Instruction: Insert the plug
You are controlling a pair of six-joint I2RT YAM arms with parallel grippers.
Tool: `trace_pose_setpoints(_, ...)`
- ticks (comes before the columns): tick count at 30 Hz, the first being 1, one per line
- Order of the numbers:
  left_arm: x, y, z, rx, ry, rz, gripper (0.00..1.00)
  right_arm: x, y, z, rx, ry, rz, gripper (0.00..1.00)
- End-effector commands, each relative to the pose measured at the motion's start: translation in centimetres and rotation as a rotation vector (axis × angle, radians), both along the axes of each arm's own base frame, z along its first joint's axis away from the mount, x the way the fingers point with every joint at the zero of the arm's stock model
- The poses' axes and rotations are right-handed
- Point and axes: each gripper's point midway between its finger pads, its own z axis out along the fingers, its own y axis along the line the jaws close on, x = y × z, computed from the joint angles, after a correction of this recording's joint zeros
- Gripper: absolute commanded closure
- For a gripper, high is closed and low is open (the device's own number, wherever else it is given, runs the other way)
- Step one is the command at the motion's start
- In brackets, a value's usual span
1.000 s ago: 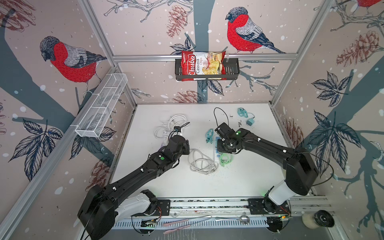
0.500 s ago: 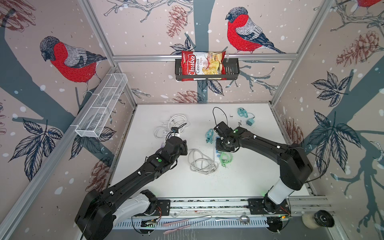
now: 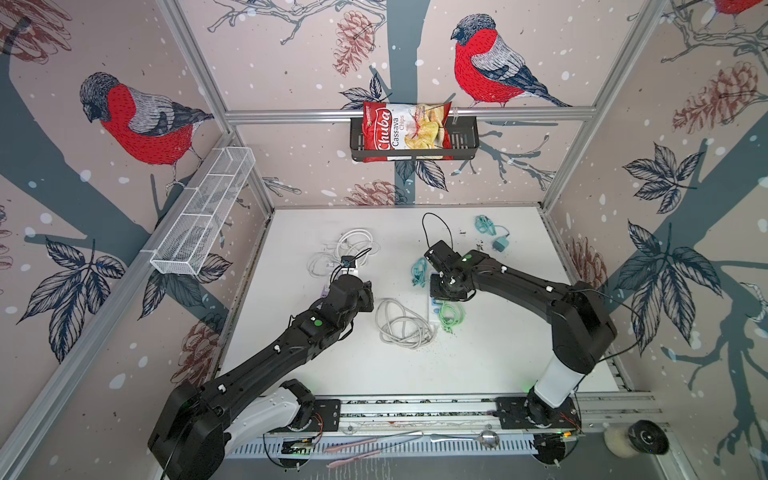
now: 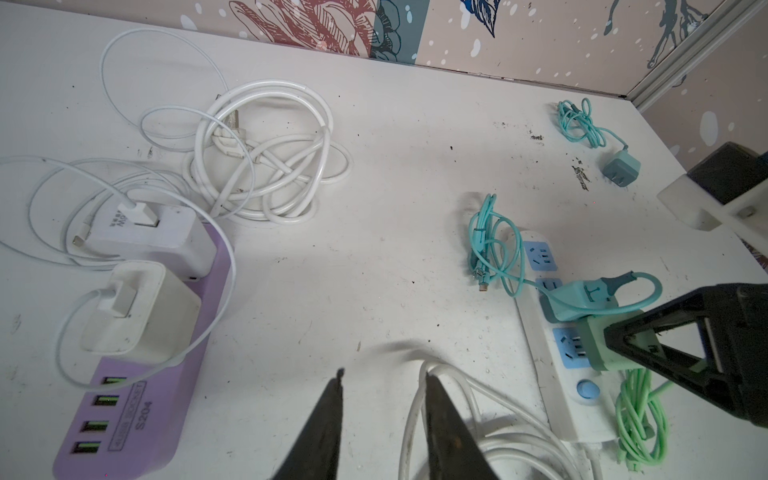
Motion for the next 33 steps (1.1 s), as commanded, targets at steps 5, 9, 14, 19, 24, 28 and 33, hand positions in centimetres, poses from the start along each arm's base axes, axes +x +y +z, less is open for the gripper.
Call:
trace_pose_setpoints(5, 0.5, -0.2, 0.7, -0.018, -0.036, 0.002, 0.66, -0.3, -0.6, -0.1, -0.044, 0.003, 0.019, 1.00)
trace_pose_setpoints(9, 0.4, 0.0, 0.9, -0.021, -0.044, 0.005, 0.66, -0.2, -0.7, 0.1, -0.051, 0.005, 0.018, 1.00)
trace_pose_setpoints(14, 0.3, 0.3, 0.8, -0.016, -0.048, 0.013, 0.65, -0.1, -0.5, 0.4, -0.045, 0.001, 0.018, 1.00)
trace_pose_setpoints(19, 0.3, 0.4, 0.6, -0.010, -0.049, 0.011, 0.66, -0.1, 0.2, 0.1, -0.038, 0.008, 0.022, 1.00)
trace_pose_setpoints(24, 0.3, 0.6, 0.4, -0.002, -0.050, 0.014, 0.65, -0.2, 0.1, -0.6, -0.060, 0.024, 0.020, 1.00)
trace_pose_setpoints(28, 0.2, 0.8, 0.3, -0.001, -0.049, 0.018, 0.65, -0.6, 0.0, -0.8, -0.061, 0.036, 0.018, 1.00)
trace_pose_setpoints(33, 0.2, 0.7, 0.4, -0.007, -0.053, 0.016, 0.65, -0.4, 0.1, -1.1, -0.065, 0.038, 0.020, 1.00)
